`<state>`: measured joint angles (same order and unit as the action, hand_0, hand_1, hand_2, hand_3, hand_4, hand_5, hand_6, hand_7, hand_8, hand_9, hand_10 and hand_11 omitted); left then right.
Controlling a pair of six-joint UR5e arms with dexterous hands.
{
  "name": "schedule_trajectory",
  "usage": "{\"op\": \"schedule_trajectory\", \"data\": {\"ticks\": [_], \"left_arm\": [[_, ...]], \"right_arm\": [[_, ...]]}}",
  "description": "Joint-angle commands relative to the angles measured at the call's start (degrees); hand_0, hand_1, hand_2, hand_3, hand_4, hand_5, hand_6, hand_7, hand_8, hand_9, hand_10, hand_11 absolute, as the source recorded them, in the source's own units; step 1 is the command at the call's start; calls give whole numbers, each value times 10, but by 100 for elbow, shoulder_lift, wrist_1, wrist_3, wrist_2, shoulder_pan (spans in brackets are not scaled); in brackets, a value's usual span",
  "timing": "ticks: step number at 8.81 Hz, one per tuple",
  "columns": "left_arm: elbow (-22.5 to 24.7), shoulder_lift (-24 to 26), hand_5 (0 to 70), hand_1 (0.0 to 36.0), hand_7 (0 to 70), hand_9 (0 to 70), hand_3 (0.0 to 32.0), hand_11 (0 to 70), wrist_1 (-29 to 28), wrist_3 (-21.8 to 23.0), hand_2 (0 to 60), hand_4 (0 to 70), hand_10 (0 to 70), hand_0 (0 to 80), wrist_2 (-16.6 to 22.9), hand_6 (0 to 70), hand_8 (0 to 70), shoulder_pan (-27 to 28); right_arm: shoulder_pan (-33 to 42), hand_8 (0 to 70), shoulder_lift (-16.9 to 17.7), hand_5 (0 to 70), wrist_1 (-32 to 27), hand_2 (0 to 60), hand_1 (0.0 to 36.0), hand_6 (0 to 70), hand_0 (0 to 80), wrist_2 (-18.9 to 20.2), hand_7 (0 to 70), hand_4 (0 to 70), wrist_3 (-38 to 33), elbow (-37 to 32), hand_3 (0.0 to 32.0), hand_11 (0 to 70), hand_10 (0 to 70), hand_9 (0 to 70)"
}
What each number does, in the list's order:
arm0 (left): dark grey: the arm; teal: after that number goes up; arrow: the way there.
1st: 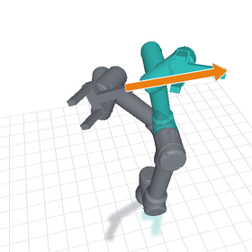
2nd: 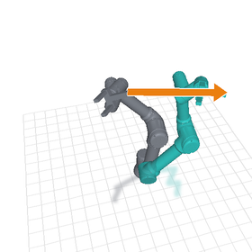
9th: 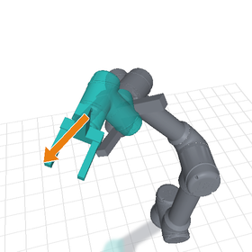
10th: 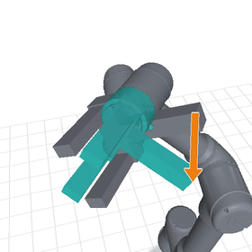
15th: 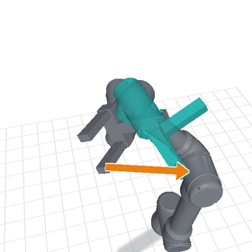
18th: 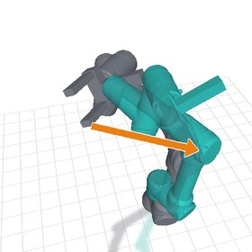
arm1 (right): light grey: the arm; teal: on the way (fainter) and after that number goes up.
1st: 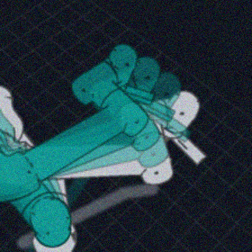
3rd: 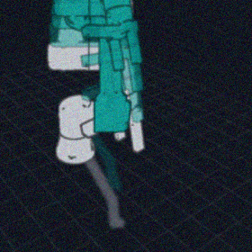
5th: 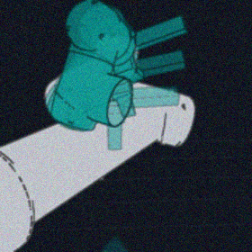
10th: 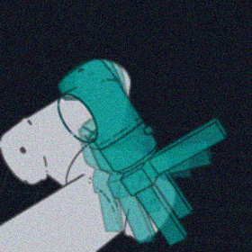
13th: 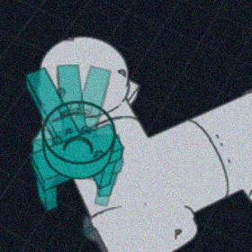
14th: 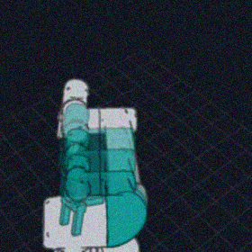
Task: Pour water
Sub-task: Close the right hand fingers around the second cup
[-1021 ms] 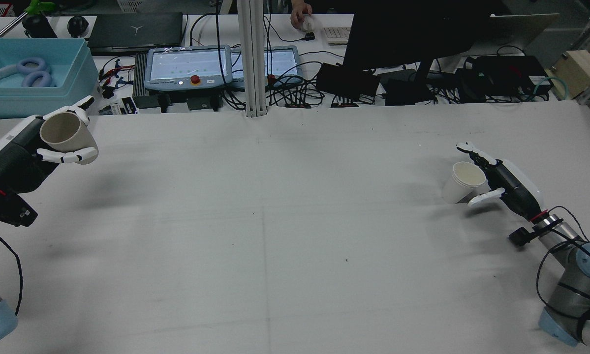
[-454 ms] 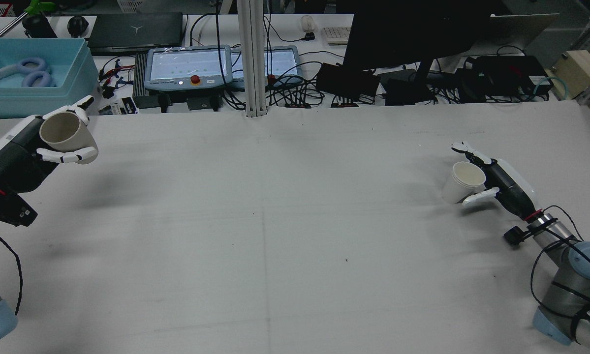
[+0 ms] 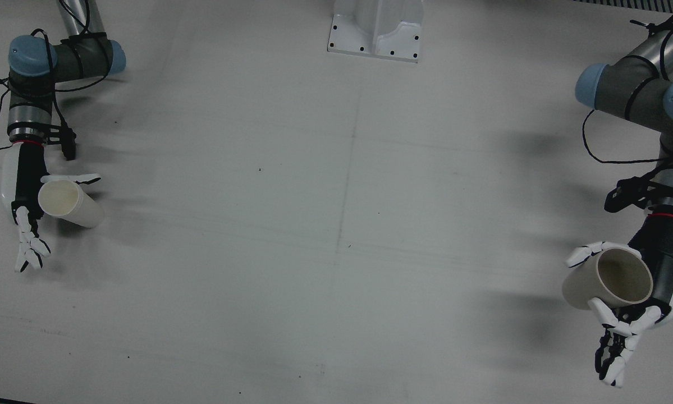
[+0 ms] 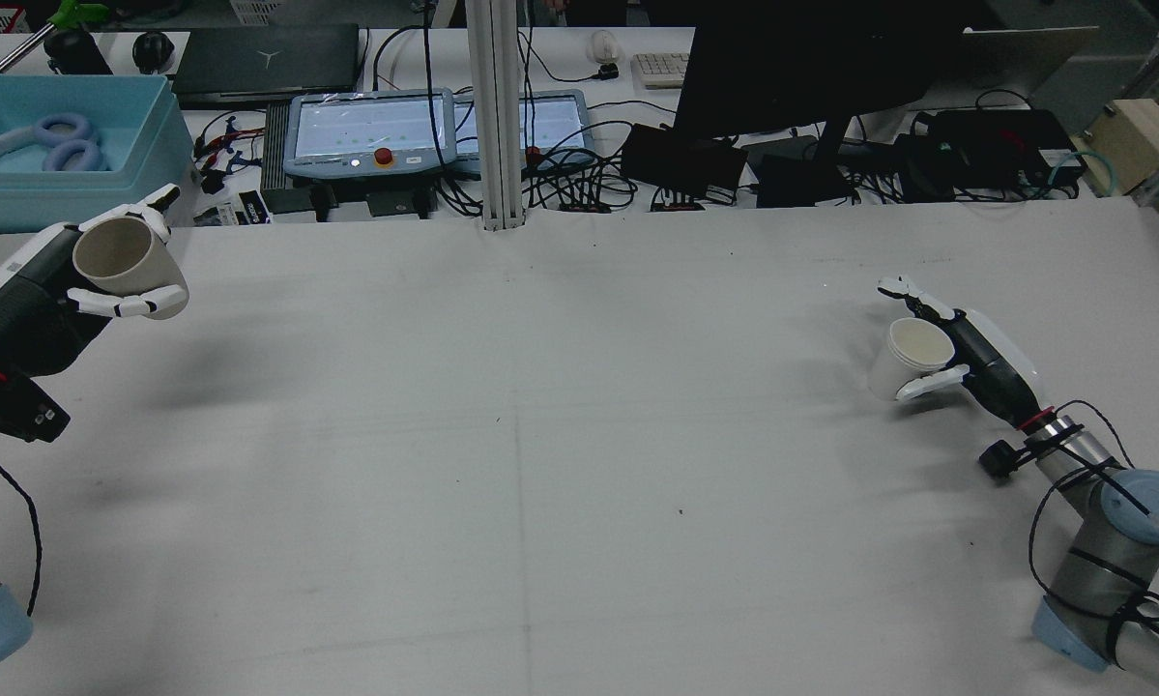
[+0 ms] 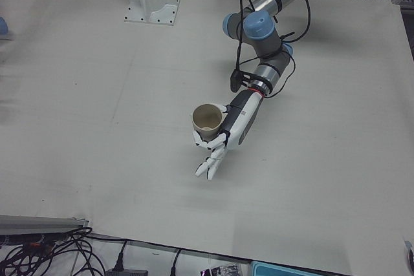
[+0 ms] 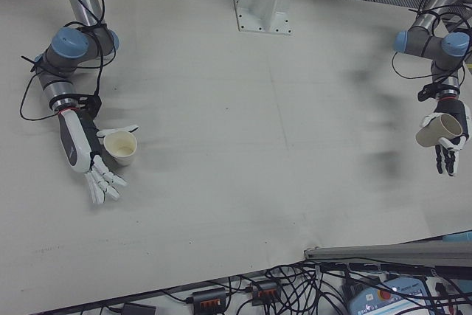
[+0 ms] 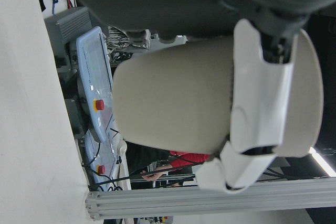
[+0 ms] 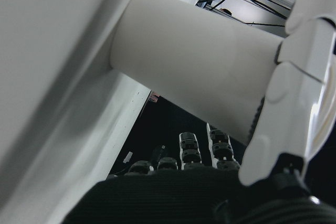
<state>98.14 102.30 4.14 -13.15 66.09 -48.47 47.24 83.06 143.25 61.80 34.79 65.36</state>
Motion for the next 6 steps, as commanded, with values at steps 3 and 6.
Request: {"op": "schedule_trajectory", "data": {"ticks": [3,6], "left_arm": [[-40,-9,700,360,82,4,0,45,-63,-3,600,316,7,621,0,57,4,-92],[-40,-9,700,360,82,3,0,42,-71,-12,600,313,5,623,0,55,4,-101]], "right_arm": [[5,111,-45,252,54,150,230,172,610,-1,281,566,-7,30,0,47,23,129],[40,164,-36,364,54,344,244,220,599,-28,311,700,-16,30,0,96,60,204]]}}
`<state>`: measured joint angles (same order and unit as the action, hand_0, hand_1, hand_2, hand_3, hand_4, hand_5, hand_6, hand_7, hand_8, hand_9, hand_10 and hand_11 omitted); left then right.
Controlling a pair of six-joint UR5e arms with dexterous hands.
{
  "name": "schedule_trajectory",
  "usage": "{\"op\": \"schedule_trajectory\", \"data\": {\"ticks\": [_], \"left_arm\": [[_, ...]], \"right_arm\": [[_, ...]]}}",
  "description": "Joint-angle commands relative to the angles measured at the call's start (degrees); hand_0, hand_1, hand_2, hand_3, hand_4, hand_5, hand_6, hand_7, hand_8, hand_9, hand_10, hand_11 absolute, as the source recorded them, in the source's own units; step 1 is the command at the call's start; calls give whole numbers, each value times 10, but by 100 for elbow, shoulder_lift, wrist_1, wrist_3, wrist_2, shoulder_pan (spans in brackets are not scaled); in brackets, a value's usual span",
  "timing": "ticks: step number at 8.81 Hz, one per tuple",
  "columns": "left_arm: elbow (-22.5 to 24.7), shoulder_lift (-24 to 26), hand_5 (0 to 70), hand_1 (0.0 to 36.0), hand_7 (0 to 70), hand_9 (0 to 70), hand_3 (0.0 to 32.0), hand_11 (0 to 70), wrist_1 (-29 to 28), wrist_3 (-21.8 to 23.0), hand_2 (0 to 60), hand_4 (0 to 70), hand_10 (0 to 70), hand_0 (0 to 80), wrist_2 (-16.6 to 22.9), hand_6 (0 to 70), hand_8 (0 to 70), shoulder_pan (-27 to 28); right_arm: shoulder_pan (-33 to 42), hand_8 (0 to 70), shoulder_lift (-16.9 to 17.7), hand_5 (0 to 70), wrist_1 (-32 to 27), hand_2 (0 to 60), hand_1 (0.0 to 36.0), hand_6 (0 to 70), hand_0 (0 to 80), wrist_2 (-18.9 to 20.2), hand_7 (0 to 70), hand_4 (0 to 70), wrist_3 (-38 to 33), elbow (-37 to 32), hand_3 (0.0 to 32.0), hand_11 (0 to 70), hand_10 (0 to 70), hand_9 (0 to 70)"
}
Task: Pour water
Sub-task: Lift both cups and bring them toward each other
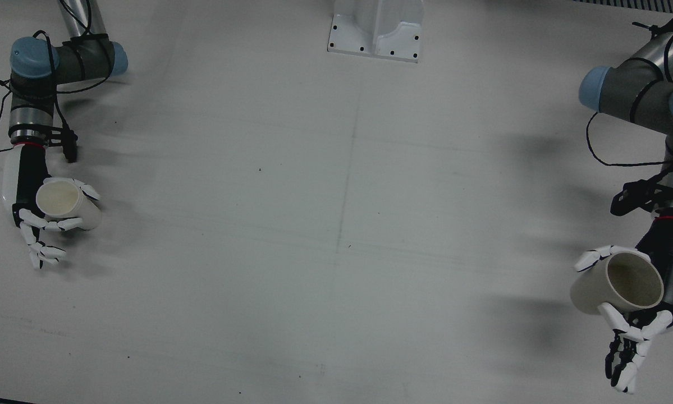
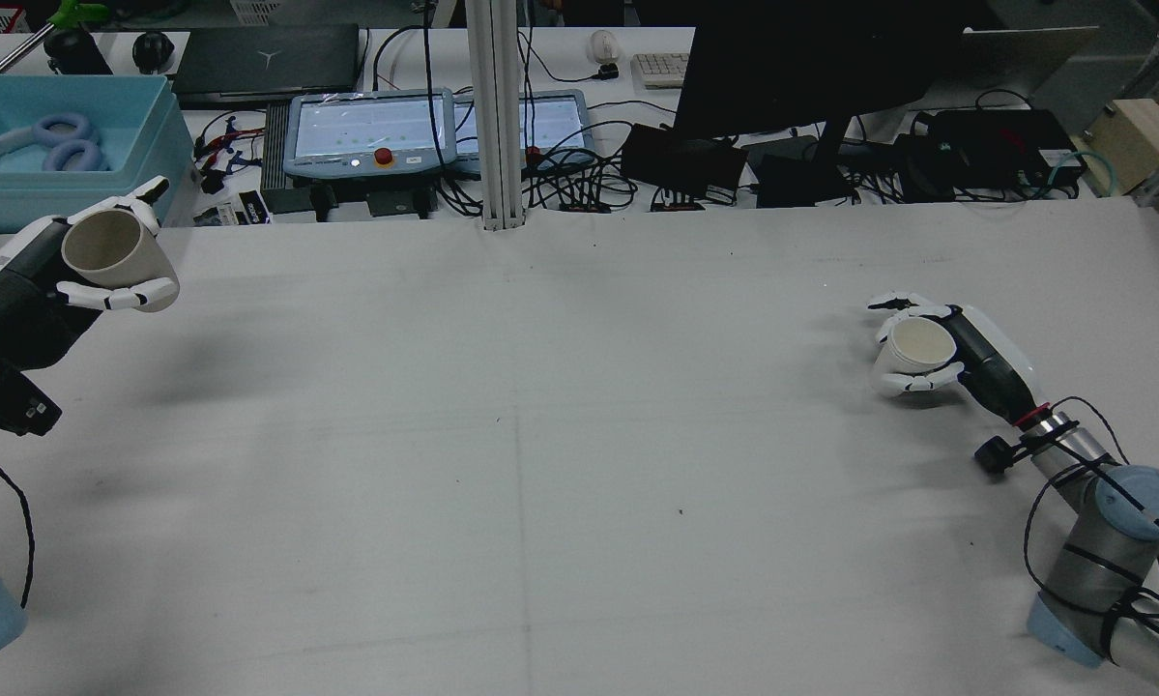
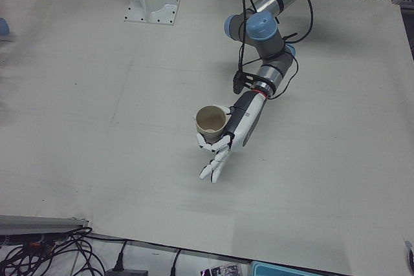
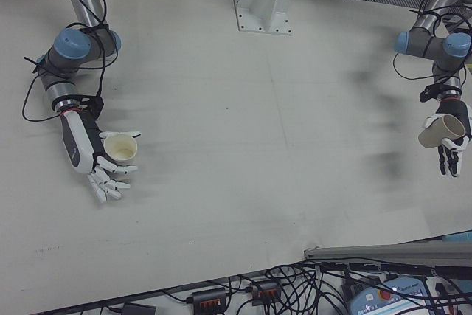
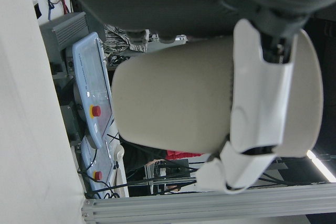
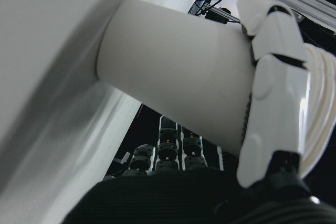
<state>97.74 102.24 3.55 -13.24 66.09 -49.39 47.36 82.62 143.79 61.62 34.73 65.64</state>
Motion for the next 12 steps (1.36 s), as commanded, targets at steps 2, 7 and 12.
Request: {"op": "schedule_trajectory", "data": {"ticks": [2,7,12], "left_arm": [[8,6,700,360,81,3,0,42,-3,-3,600,314,4,625,18,56,4,-9],[105,180,700,360,95,7,0,42,67,23,600,335,4,642,535,71,9,-211],[210,901,700,360,80,5,0,43,261,-161,600,308,4,644,748,54,4,918]], "right_arm": [[71,161,8,360,0,264,224,226,600,-27,307,700,-28,10,0,95,60,203],[308,165,474,406,2095,281,269,323,646,-54,363,643,-72,2764,0,104,60,201],[274,168,413,415,3565,301,283,352,675,-54,368,601,-28,4262,0,108,62,196]]}}
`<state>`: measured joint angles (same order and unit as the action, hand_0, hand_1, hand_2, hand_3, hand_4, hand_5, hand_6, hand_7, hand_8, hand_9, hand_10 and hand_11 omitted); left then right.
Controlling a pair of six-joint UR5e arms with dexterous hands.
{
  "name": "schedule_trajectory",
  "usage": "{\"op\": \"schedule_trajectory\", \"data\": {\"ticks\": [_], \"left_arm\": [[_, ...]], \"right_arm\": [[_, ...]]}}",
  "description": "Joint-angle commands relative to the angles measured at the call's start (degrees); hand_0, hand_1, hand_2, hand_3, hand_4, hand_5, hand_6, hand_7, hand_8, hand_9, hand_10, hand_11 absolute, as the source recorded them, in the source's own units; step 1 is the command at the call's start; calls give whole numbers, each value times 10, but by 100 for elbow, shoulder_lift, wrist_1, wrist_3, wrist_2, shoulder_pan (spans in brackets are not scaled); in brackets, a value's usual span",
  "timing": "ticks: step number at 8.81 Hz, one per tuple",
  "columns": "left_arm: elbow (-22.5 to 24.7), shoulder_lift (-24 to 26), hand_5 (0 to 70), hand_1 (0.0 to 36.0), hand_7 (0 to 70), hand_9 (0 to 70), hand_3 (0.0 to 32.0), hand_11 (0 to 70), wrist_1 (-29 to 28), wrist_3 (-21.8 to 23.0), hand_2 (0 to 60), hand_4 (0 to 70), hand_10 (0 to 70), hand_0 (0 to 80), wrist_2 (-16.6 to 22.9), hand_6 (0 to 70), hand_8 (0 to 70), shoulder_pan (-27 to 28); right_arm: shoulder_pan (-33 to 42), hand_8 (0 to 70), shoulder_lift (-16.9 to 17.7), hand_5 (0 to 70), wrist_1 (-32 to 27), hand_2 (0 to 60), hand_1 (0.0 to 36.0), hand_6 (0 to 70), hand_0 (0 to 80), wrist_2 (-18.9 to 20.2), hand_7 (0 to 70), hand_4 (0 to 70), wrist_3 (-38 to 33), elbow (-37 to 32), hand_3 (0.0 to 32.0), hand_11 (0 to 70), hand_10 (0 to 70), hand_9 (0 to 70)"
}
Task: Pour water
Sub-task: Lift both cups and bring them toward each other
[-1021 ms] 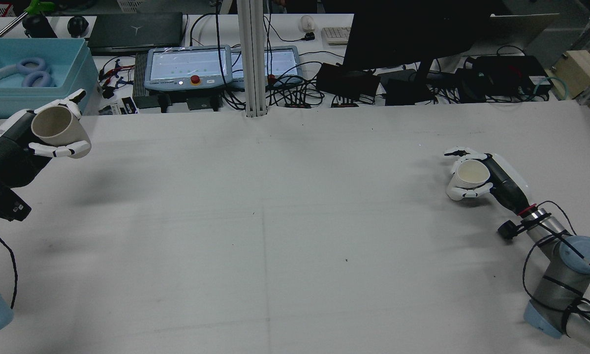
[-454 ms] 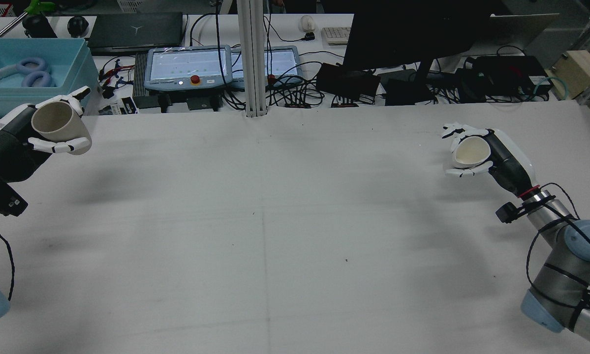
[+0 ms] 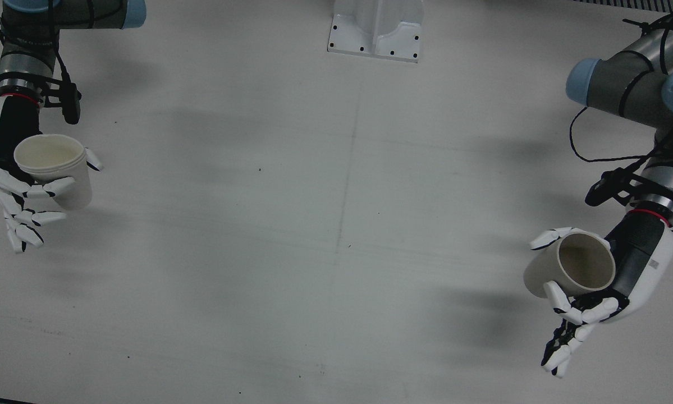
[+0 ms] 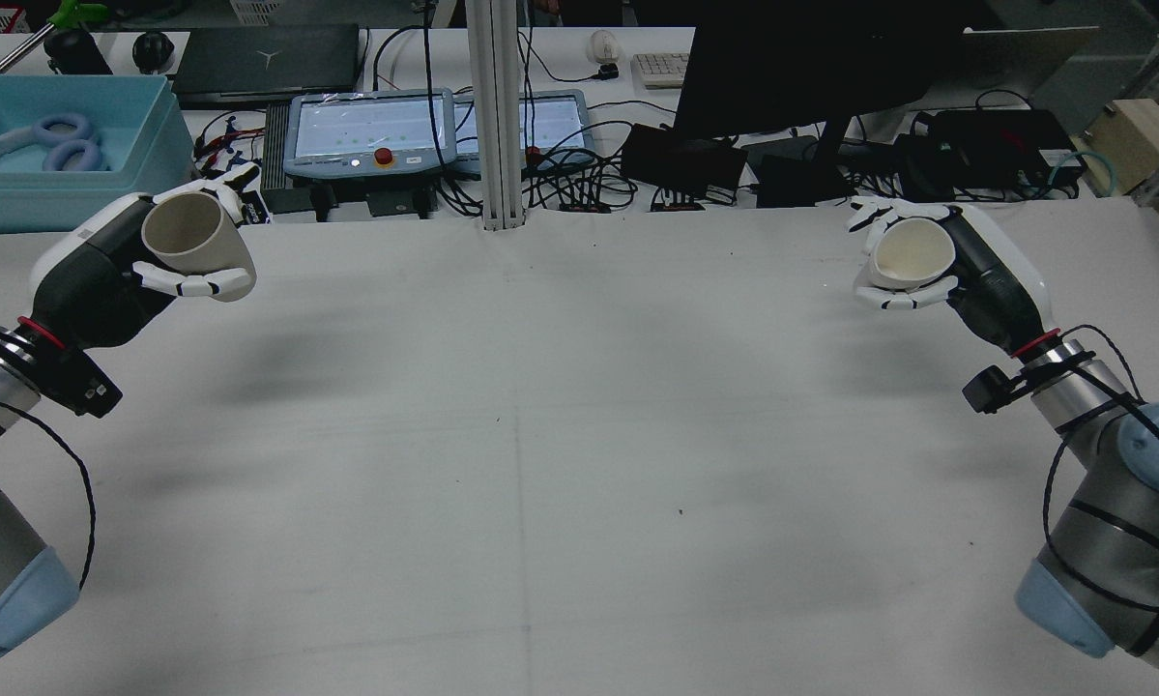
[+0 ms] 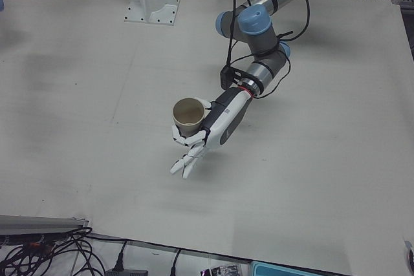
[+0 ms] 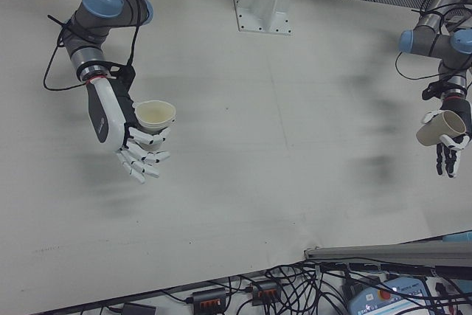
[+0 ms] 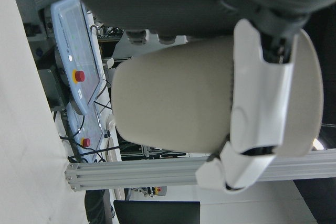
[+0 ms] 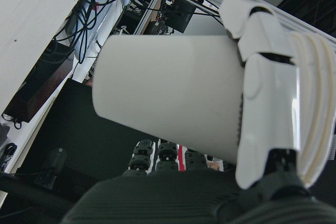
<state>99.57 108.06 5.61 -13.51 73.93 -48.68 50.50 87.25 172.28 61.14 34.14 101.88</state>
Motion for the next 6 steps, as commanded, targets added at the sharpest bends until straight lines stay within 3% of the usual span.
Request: {"op": "schedule_trajectory", "data": {"ticks": [1,4,6], "left_arm": [[1,522,700,360,76,6,0,46,46,-378,600,301,5,646,-28,50,4,1208],[-157,1014,700,360,79,10,0,60,20,-923,600,305,16,627,-36,53,4,2299],[-717,1531,700,360,82,12,0,64,-33,-1092,600,312,19,623,-36,58,6,2643]], "right_arm": [[-57,169,-76,425,1067,320,291,358,685,-14,369,607,49,883,0,109,62,196],[-93,170,-216,459,1780,335,311,386,773,-6,391,649,75,1394,0,102,56,193],[-224,170,-549,488,2466,370,341,401,800,-14,407,682,285,1650,0,96,50,191]]}}
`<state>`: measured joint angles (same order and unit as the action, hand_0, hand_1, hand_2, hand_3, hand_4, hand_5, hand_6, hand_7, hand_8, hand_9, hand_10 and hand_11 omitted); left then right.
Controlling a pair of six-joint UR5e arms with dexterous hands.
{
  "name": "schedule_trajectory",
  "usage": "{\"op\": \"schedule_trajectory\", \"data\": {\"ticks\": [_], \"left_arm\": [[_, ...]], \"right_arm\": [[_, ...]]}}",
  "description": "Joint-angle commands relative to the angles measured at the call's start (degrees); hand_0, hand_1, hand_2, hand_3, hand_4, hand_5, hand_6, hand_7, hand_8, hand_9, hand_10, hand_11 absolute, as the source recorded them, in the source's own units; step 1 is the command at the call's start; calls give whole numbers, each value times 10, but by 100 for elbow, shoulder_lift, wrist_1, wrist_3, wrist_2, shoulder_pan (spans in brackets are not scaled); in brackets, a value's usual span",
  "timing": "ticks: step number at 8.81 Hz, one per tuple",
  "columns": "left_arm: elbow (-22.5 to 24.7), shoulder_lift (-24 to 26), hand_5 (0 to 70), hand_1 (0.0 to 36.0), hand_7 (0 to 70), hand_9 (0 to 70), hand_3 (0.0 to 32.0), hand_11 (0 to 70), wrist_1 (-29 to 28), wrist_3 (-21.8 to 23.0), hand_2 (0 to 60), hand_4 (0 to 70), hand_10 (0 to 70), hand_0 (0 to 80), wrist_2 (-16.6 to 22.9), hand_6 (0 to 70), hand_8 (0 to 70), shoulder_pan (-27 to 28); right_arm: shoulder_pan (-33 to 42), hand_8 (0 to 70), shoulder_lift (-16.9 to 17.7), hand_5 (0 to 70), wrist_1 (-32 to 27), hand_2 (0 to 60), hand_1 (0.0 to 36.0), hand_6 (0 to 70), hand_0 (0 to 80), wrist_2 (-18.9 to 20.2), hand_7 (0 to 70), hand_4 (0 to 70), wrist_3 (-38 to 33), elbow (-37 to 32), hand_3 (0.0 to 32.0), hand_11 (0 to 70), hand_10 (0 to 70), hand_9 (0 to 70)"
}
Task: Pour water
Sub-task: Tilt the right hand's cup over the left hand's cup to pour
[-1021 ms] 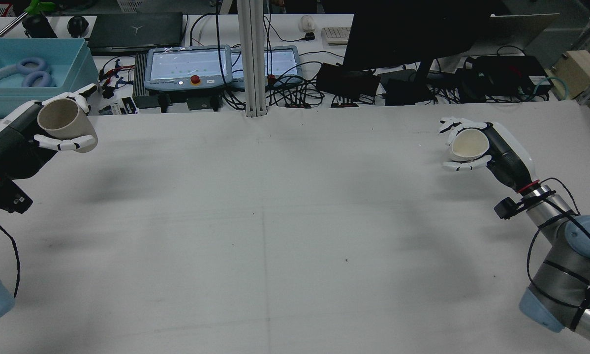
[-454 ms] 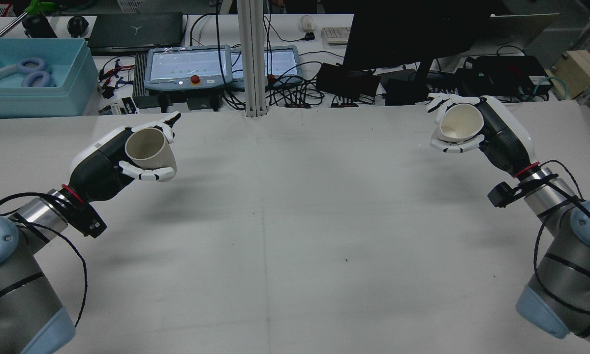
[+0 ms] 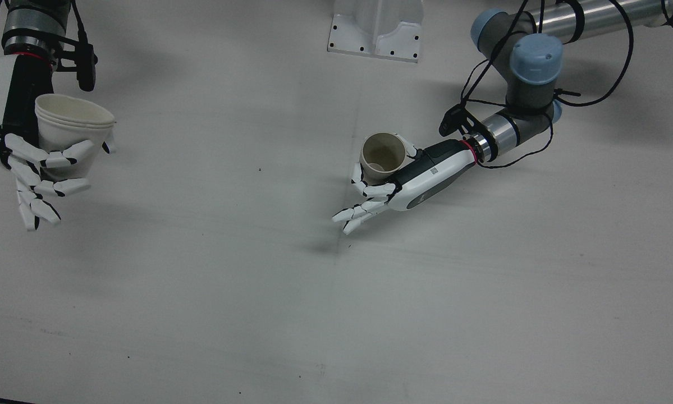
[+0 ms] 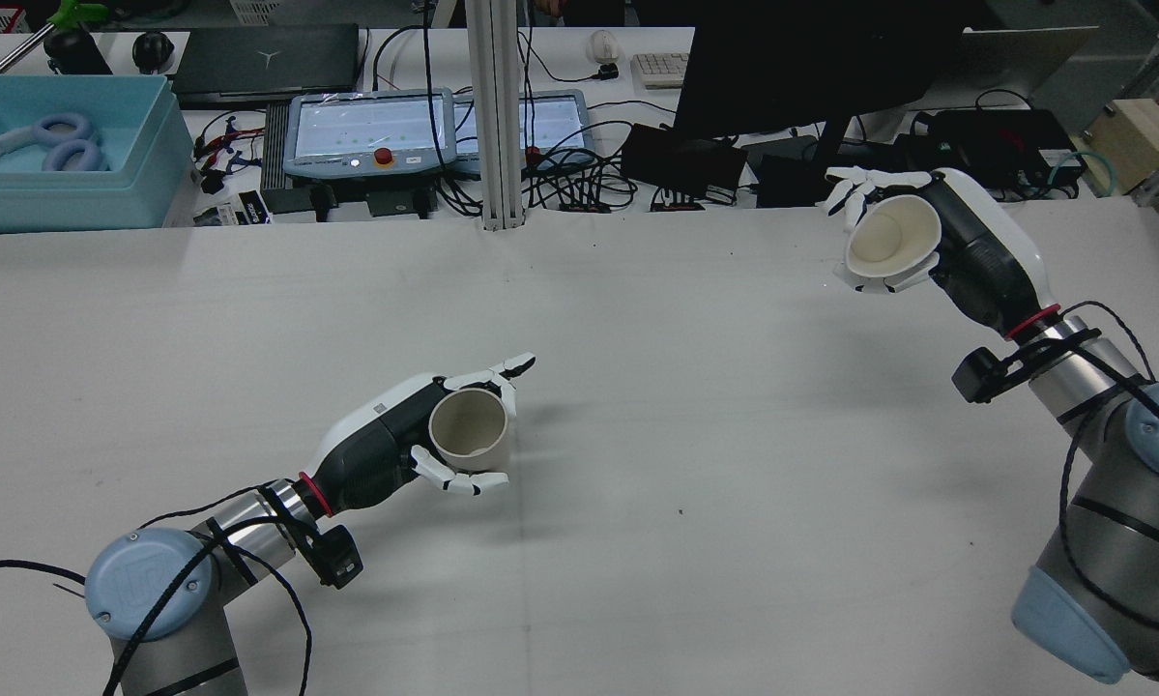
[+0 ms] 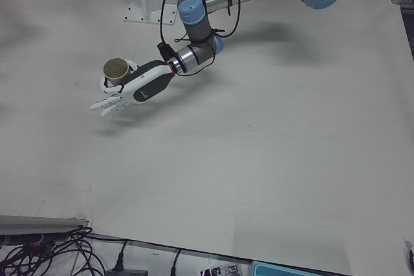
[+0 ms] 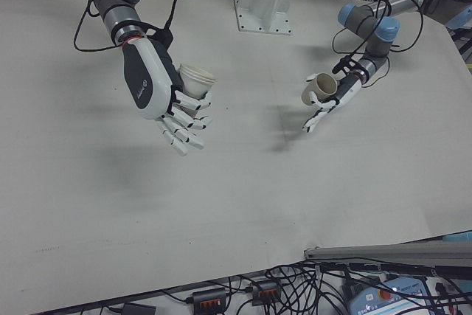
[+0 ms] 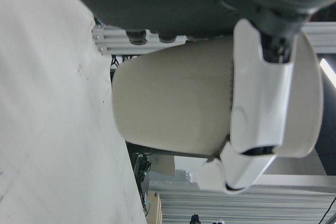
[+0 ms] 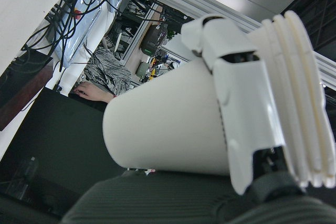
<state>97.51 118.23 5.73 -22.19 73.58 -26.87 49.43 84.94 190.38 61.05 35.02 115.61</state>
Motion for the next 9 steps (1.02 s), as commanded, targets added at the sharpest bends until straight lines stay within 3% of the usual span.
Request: {"op": "schedule_trajectory", "data": {"ticks": [1,3,6,9], "left_arm": [[-775,709,700,360,83,12,0,65,-46,-251,600,314,20,623,-10,59,7,620],[-1119,1113,700,360,81,10,0,63,-194,-610,600,314,18,634,-19,59,6,647],[-1673,1913,700,360,96,14,0,66,-213,-611,600,335,20,643,-36,74,11,613],[-1964,2038,700,360,108,19,0,71,-353,-611,600,349,25,642,-432,86,15,560]], "right_arm": [[-265,168,-373,491,684,372,346,401,800,-6,404,691,285,304,0,97,51,189],[-660,171,-653,537,1104,404,360,434,800,-224,435,700,470,365,0,99,50,190],[-1110,170,-734,577,1509,444,360,444,800,-489,445,700,1145,847,0,103,51,190],[-1348,174,-734,656,2388,505,360,477,800,-665,479,700,1560,1324,0,113,53,199]]}}
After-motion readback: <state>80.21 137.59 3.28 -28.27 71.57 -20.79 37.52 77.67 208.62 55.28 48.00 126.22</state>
